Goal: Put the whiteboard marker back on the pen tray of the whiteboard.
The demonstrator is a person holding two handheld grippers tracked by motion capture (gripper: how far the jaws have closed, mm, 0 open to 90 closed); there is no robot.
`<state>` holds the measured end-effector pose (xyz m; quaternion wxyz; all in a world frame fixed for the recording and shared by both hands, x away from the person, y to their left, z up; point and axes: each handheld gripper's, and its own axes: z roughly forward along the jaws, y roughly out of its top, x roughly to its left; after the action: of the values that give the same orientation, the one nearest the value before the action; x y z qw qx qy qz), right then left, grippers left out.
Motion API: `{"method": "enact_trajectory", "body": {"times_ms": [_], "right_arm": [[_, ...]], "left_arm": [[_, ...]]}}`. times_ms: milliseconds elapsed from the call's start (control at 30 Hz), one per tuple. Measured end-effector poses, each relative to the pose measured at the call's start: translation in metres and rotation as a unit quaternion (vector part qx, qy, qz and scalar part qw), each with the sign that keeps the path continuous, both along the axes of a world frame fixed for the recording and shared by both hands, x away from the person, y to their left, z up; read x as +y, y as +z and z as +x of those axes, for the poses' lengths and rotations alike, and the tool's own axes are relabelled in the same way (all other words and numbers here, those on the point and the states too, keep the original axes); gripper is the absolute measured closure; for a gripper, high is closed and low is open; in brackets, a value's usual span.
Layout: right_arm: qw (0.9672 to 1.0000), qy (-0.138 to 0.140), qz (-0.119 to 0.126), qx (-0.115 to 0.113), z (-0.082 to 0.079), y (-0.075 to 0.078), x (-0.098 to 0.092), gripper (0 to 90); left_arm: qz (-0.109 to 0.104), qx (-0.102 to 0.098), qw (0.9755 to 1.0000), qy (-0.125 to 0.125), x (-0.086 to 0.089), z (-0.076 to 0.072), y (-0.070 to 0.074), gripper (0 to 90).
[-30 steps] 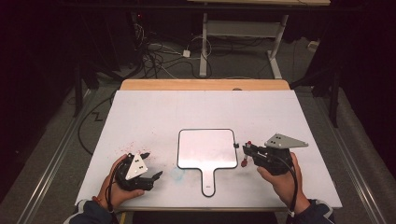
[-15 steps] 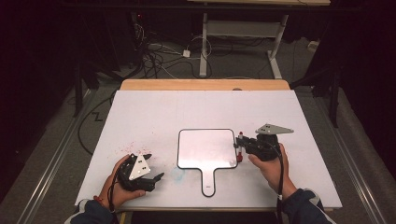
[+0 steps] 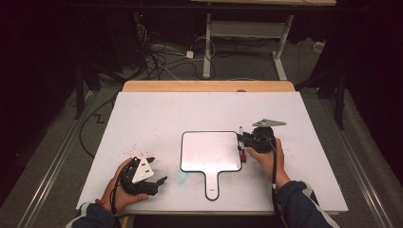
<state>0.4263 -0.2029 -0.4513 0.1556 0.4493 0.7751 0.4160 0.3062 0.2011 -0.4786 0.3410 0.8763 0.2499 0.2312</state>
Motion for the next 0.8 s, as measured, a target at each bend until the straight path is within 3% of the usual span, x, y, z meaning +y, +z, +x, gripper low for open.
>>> {"method": "enact_trajectory", "body": {"times_ms": [167,467,633,800], "right_arm": [[0.9997,-0.013,-0.006,0.022,0.008,-0.011,0.002,72.7],[0.999,-0.014,-0.021,0.035,0.009,-0.021,0.002,65.5],[0.9988,-0.015,-0.029,0.037,0.008,-0.022,0.001,59.6],[0.9989,-0.012,-0.038,0.024,0.006,-0.019,0.0,62.4]], "left_arm": [[0.0,-0.001,1.0,0.002,0.001,-0.001,0.0,20.5],[0.002,-0.006,1.0,0.001,0.001,-0.001,0.001,20.5],[0.002,-0.002,1.0,0.001,0.0,-0.001,0.0,20.5],[0.001,-0.002,1.0,0.001,0.0,-0.001,0.0,20.5]]}}
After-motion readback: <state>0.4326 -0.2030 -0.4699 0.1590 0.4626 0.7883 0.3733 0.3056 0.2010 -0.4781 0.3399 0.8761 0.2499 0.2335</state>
